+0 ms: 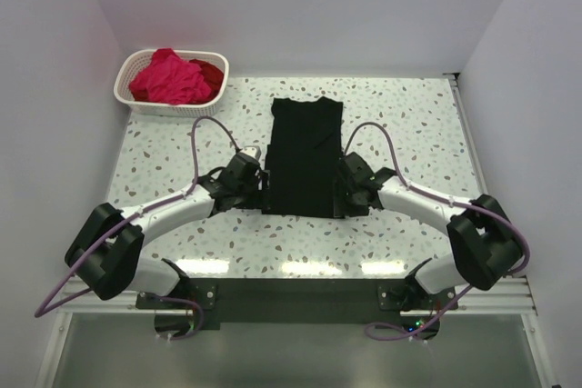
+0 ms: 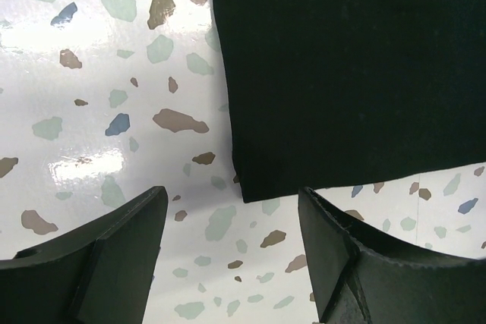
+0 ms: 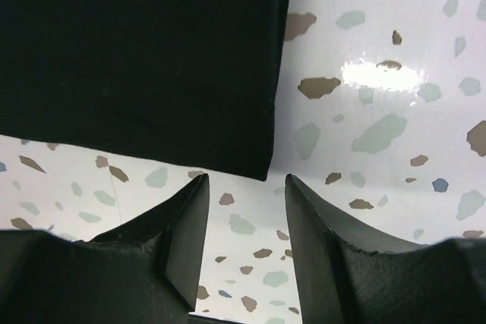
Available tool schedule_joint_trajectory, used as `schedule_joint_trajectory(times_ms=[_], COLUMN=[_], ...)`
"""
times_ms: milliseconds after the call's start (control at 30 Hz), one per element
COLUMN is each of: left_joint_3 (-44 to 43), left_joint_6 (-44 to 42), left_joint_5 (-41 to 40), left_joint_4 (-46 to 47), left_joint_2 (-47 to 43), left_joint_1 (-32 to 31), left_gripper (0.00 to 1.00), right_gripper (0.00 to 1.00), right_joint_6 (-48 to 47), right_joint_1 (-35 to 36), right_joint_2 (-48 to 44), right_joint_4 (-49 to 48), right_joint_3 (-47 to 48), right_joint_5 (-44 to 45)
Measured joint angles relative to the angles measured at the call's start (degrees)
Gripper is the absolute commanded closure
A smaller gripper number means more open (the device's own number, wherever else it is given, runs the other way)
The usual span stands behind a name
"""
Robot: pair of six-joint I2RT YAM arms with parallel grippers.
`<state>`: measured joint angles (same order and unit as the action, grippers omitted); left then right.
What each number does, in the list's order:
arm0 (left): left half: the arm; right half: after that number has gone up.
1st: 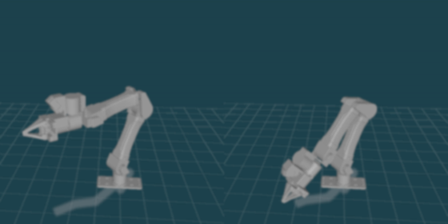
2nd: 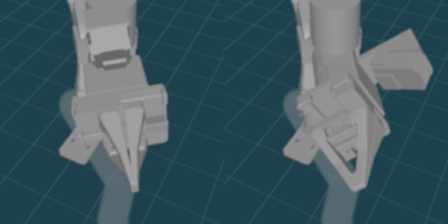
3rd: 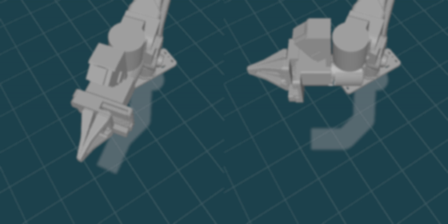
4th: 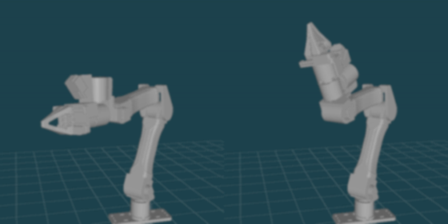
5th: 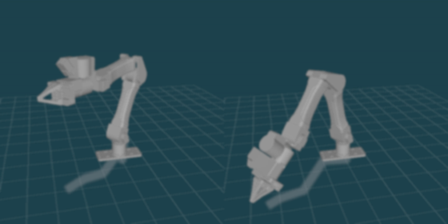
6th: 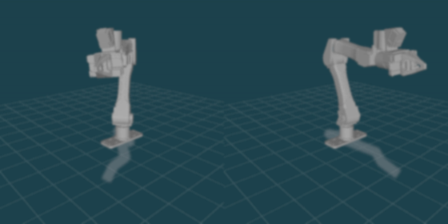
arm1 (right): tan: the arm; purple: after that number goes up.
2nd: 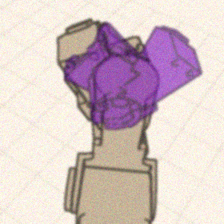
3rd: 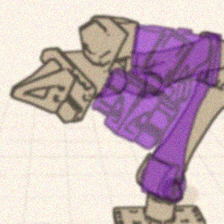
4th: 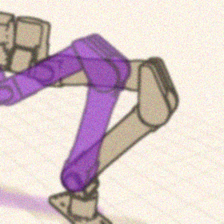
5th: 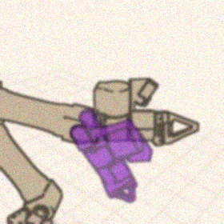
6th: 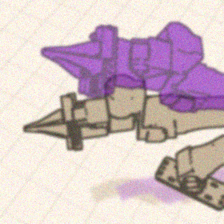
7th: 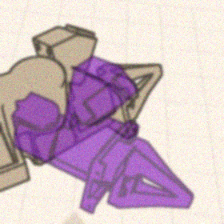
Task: Fold and stack the t-shirts
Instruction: Fold the tshirt
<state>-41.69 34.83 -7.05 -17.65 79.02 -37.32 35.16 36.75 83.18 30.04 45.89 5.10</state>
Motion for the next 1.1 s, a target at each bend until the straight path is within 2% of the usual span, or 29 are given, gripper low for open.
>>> schedule_joint_trajectory(times_ms=[433, 600, 800, 1000, 1100], left_joint_3=[0.02, 0.00, 0.00, -0.04, -0.44], left_joint_6=[0.02, 0.02, 0.07, 0.09, 0.17], left_joint_5=[-0.07, -0.09, -0.24, -0.37, -0.52], left_joint_4=[0.04, -0.02, -0.09, -0.63, -1.01], left_joint_2=[0.00, 0.00, 0.11, 1.57, 3.02], left_joint_1=[-0.11, -0.50, -1.77, -2.47, -2.84], left_gripper=[0.26, 0.26, 0.26, 0.26, 0.28], right_gripper=[0.56, 0.61, 0.76, 1.00, 1.00], right_joint_6=[0.04, 0.24, 0.46, 0.39, 0.35], right_joint_1=[0.31, 1.01, 1.18, 1.22, 1.22], right_joint_2=[4.74, 4.74, 5.09, 5.20, 4.70], right_joint_4=[-0.92, -1.01, -1.51, -2.62, -3.17], right_joint_3=[1.40, 1.18, 1.05, 0.83, 0.26], right_joint_5=[2.27, 2.89, 2.69, 1.40, 1.29])
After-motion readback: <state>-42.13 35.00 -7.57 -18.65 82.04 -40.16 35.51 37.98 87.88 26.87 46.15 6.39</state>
